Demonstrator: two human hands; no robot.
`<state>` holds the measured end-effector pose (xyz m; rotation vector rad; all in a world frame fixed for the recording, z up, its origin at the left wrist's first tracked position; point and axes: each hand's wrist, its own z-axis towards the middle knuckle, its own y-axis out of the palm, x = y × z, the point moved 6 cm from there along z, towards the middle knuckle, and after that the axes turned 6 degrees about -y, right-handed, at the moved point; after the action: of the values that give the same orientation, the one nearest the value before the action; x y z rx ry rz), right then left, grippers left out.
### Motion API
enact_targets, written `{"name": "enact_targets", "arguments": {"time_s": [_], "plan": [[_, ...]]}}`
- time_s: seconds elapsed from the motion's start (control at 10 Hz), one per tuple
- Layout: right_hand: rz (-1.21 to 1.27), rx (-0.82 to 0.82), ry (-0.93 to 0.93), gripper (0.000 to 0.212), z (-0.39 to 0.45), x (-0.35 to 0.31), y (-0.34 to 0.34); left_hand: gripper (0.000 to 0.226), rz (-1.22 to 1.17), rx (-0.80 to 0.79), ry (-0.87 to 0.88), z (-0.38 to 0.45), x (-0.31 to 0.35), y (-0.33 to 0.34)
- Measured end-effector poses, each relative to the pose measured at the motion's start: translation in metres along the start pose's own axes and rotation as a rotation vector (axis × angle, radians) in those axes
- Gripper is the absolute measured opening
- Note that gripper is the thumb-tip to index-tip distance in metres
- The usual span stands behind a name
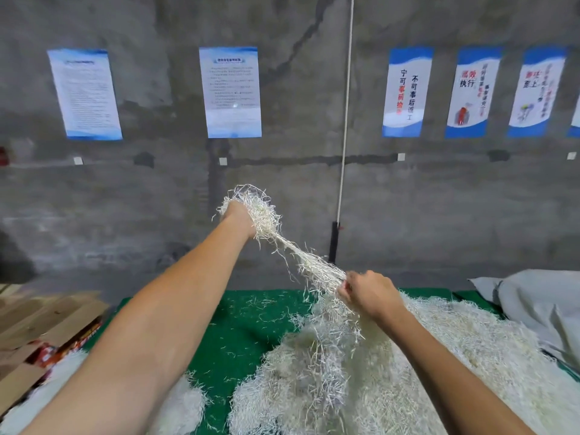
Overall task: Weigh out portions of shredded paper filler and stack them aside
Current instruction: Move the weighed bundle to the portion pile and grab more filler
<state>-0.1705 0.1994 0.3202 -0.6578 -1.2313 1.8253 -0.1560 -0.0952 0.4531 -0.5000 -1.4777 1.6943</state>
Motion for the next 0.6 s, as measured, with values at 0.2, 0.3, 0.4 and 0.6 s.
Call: {"name": "enact_targets", "arguments": {"time_s": [0.2, 0.3, 0.4, 0.6], "plan": [[-0.073, -0.043, 0.015, 0.025, -0.001, 0.001, 0.021, 0.071, -1.731, -0.344, -0.449, -0.004, 0.003, 0.021], [-0.137, -0.074, 0.017, 0.027, -0.001, -0.002, 0.028, 0.056, -2.038, -0.497, -0.477, -0.008, 0.022, 0.026], [0.012, 0.074, -0.007, 0.049, 0.007, -0.022, 0.016, 0.06, -1.973, -0.548, -0.355, -0.015, 0.043, 0.023], [0.5, -0.03, 0.093, 0.06, 0.042, -0.104, 0.0, 0.057, -1.823, -0.737, -0.31, -0.055, 0.084, 0.051]]}}
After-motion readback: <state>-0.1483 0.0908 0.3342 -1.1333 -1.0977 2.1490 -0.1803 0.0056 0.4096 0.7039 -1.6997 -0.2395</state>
